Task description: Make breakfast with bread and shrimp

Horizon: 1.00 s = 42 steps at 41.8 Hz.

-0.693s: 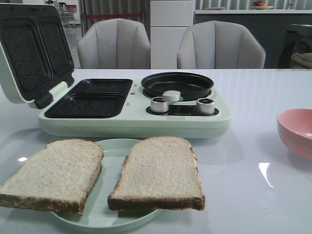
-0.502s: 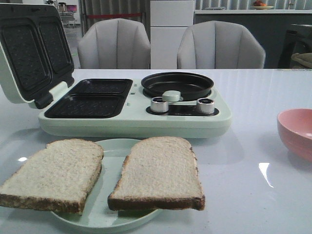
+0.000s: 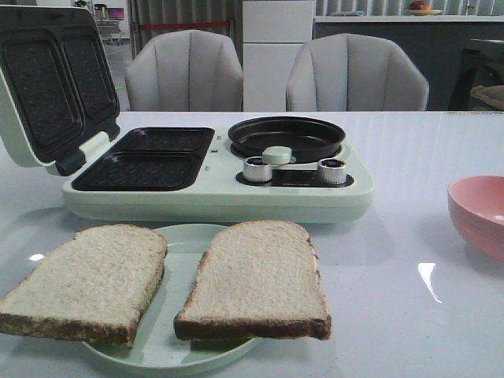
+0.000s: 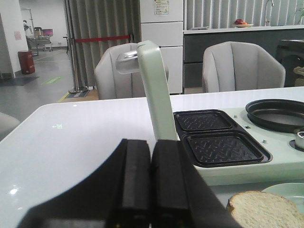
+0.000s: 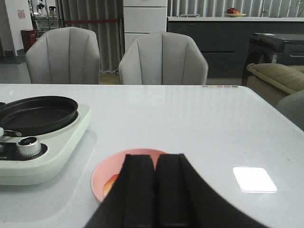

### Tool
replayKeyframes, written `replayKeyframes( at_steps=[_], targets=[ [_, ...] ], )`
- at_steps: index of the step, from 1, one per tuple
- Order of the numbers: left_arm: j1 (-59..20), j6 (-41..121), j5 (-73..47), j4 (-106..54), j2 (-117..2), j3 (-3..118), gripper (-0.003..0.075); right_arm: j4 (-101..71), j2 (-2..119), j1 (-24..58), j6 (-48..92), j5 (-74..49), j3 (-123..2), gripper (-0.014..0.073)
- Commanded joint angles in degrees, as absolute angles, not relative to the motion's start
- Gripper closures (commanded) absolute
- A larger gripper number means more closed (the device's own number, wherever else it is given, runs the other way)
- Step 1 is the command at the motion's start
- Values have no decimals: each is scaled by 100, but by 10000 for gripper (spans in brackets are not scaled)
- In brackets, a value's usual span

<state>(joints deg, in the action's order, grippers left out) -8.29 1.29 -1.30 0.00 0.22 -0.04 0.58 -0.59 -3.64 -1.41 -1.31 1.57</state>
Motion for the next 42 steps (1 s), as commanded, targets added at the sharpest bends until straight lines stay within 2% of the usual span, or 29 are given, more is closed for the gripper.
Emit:
replayKeyframes(
  at_steps=[1,10,13,19,31,42],
  targets=[
    [-875,73,377,-47,139,-46,619,114,-184,-390,-139,397,63,547],
    [-875,73,1336,0,139,49,619,0,-184,-390,-160,506,-257,547],
    [-875,73,1321,0,139,289,619,-112,-184,-390,-160,328,-585,547],
    [-875,73,740,0,46,1009,619,-129,6,-390,-160,-531,-1519,547],
    [-875,73,-917,0,-1038,2856,619,-180,1533,-390,-160,-2076,-3248,547],
    [-875,73,-1536,0,-1958,3139,619,-175,2767,-390,-160,-2696,-3563,547]
  ],
)
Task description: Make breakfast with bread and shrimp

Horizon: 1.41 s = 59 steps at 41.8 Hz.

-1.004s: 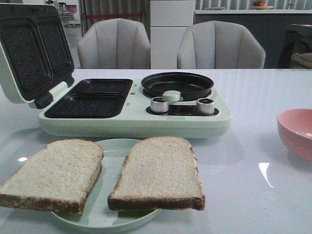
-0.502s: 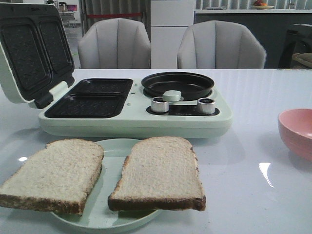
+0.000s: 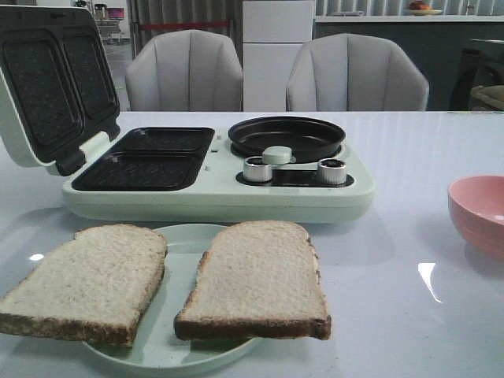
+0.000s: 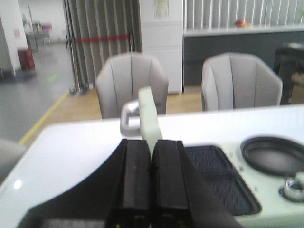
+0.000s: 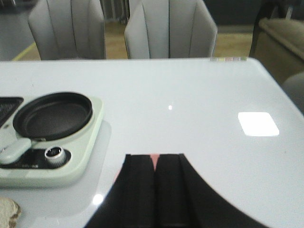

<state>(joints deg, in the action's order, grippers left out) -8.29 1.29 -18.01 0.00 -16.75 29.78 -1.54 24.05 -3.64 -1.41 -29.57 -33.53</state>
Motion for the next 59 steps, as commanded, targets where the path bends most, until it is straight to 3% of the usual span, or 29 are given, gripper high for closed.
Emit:
replayKeyframes(
  at_steps=[1,17,19,25,28,38,52,59],
  targets=[
    [-875,73,-1572,0,-1991,3130,619,-175,2854,-390,-160,-2733,-3563,547],
    [-875,73,-2080,-54,-2757,3039,591,-175,4157,-390,-155,-3018,-3563,531],
    [-875,73,-2130,-54,-2850,3039,524,-175,4262,-390,-155,-3023,-3563,481],
    [-875,73,-2154,-54,-3114,3039,194,-175,4472,-390,-155,-3002,-3563,197],
    [-875,101,-2200,0,-3239,3039,111,-175,4551,-390,-155,-3002,-3563,85],
    [-1244,800,-2270,48,-3611,3039,142,-180,4624,-390,-155,-3013,-3563,55],
    [-3726,1132,-2447,1619,-4464,2683,148,-180,4624,-390,-155,-3013,-3563,55],
    [-4914,-99,-2682,3348,-5114,2550,201,-180,4624,-390,-155,-3013,-3563,55]
  ],
)
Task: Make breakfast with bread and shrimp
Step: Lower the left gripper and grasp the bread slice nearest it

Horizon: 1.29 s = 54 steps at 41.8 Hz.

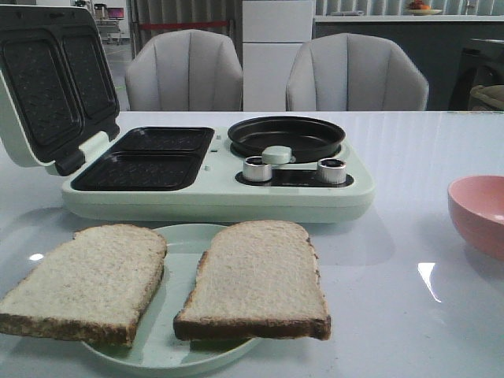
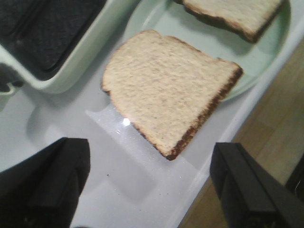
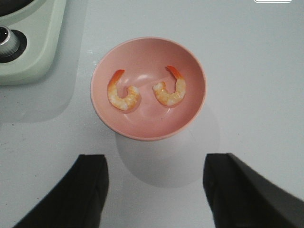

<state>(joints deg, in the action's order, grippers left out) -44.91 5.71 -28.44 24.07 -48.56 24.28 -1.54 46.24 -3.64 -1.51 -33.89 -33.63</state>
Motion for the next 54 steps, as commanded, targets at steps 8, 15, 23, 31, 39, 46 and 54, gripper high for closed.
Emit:
replayKeyframes(
  at_steps=[8,15,23,31,39,46,54],
  targets=[
    [-5918,-2037,-3352,5549,-6185,2550,213,-180,4624,-390,-155,-3013,-3563,55],
    [-6269,-3092,-3533,6587,-7079,2550,213,-180,4624,-390,-155,-3013,-3563,55],
    [-6269,-4275,-4005,7679,-7810,2584,213,-180,4624,-390,-155,-3013,-3563,55],
    [-6249,-4574,-4004,8304,-8246,2584,213,-180,4624,-390,-155,-3013,-3563,55],
    [-6246,-4865,-4015,8559,-8590,2584,220,-180,4624,-390,-155,-3013,-3563,55],
    [-6246,-5348,-4037,8828,-8800,2584,310,-180,4624,-390,-155,-3013,-3563,55],
    [-6246,-5348,-4144,8840,-8856,2584,415,-180,4624,-390,-155,-3013,-3563,55]
  ],
)
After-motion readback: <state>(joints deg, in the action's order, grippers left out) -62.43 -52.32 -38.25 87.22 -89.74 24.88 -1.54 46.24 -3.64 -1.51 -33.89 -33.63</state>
